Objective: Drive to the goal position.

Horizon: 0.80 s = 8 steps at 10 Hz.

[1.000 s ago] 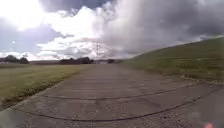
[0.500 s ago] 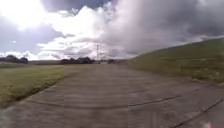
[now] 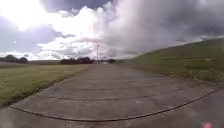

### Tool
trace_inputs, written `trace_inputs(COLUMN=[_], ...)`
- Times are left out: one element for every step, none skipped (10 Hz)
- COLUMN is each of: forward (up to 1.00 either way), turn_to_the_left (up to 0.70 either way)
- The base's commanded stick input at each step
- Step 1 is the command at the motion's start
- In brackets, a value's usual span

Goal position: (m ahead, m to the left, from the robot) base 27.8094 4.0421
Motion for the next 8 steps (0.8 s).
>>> trace_inputs(forward=[0.70,0.70,0.70,0.70,0.70,0.70,0.70,0.70], turn_to_the_left=[0.00,0.00,0.00,0.00,0.00,0.00,0.00,0.00])
